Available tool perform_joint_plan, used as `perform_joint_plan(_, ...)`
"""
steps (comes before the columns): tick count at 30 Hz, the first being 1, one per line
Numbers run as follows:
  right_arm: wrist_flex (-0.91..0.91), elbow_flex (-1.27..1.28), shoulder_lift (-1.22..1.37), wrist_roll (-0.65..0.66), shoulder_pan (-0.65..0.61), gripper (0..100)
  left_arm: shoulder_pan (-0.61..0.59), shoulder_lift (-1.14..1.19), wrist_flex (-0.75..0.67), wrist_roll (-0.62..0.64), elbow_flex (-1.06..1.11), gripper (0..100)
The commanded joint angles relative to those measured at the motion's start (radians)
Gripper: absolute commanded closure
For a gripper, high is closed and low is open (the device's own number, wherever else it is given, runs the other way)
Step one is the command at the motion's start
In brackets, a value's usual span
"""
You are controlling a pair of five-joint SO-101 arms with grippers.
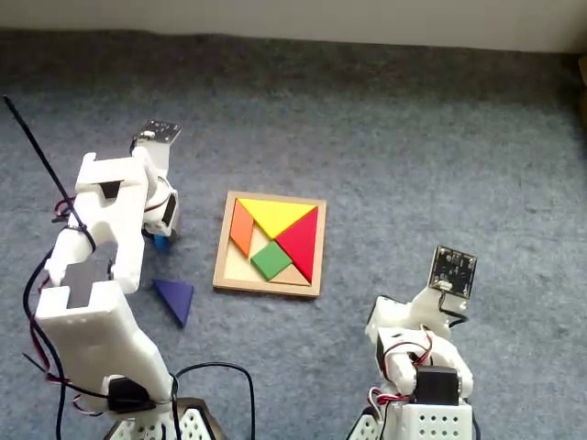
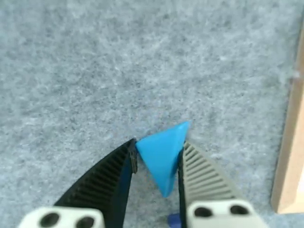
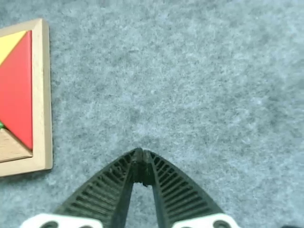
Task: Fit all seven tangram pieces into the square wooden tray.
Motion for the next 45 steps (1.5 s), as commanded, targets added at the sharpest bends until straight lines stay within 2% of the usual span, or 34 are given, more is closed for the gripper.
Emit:
perform_joint_plan(1,-0.018,0.143,-0.013,0.009,0.012,99.5,-0.013,-0.013,0.005,0.005,-0.015,94)
perform_joint_plan(5,-0.018,0.143,-0.013,0.009,0.012,99.5,-0.002,-0.013,0.003,0.002,-0.016,97)
perform_joint_plan(8,-0.018,0.143,-0.013,0.009,0.012,99.5,0.018,-0.013,0.006,-0.069,-0.016,99)
perform_joint_plan(12,-0.018,0.143,-0.013,0.009,0.012,99.5,0.042,-0.013,0.041,-0.084,-0.039,100)
perform_joint_plan(18,-0.018,0.143,-0.013,0.009,0.012,99.5,0.051,-0.015,0.157,-0.086,-0.153,100)
perform_joint_plan(24,-0.018,0.143,-0.013,0.009,0.012,99.5,0.088,-0.015,0.338,-0.087,-0.315,100)
perform_joint_plan(32,-0.018,0.143,-0.013,0.009,0.012,99.5,0.275,-0.015,0.511,-0.069,-0.475,100)
perform_joint_plan(40,-0.018,0.143,-0.013,0.009,0.012,99.5,0.506,-0.01,0.52,0.041,-0.492,100)
perform_joint_plan(45,-0.018,0.143,-0.013,0.009,0.012,99.5,0.601,-0.002,0.519,0.1,-0.489,100)
